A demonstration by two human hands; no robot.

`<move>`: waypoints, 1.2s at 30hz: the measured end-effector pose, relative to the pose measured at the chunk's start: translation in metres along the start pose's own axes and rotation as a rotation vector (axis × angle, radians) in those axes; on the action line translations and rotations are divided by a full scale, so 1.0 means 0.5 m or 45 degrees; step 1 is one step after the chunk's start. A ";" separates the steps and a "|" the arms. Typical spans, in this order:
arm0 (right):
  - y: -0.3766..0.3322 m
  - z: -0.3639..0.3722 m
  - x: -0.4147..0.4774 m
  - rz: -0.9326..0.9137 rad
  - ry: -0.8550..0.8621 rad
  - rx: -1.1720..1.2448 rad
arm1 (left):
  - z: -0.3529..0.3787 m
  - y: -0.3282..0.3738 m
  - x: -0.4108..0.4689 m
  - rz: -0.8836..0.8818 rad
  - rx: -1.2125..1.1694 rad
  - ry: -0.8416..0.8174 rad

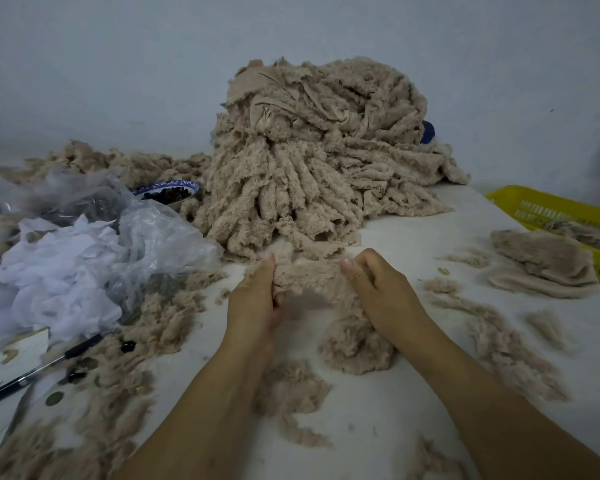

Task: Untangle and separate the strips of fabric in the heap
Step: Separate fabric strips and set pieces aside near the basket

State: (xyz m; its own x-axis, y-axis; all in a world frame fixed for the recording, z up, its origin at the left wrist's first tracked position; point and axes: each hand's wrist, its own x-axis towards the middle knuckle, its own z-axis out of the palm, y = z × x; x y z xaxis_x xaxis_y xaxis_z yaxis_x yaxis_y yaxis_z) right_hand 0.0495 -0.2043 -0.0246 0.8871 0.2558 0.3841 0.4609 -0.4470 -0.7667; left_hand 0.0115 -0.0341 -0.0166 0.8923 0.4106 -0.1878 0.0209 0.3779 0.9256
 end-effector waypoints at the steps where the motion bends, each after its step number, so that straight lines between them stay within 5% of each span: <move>1: 0.008 -0.004 0.000 0.008 -0.004 -0.064 | -0.003 0.001 0.002 -0.001 0.010 0.009; 10: -0.029 0.044 -0.021 -0.395 -0.111 -0.382 | 0.010 0.005 -0.011 -0.052 -0.052 -0.424; 15: -0.033 0.013 -0.016 0.104 -0.128 0.337 | 0.020 0.000 -0.011 0.020 -0.091 -0.408; 18: -0.033 0.000 -0.012 0.362 -0.131 0.920 | 0.015 -0.009 -0.012 0.252 0.296 -0.236; 21: -0.031 -0.006 -0.001 0.464 -0.063 1.168 | 0.013 -0.018 -0.017 0.438 0.636 -0.205; 27: -0.026 0.004 -0.014 0.316 -0.191 0.885 | 0.020 -0.034 -0.023 0.464 0.812 -0.451; 36: -0.003 0.003 -0.012 0.444 -0.062 0.583 | 0.023 -0.027 -0.008 -0.016 0.126 -0.288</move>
State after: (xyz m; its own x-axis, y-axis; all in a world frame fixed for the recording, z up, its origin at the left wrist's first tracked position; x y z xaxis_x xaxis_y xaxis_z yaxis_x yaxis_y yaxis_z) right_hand 0.0437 -0.2038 -0.0266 0.9776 0.2039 0.0527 0.0739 -0.0979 -0.9924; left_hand 0.0130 -0.0503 -0.0248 0.9698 0.2057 -0.1312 0.0667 0.2939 0.9535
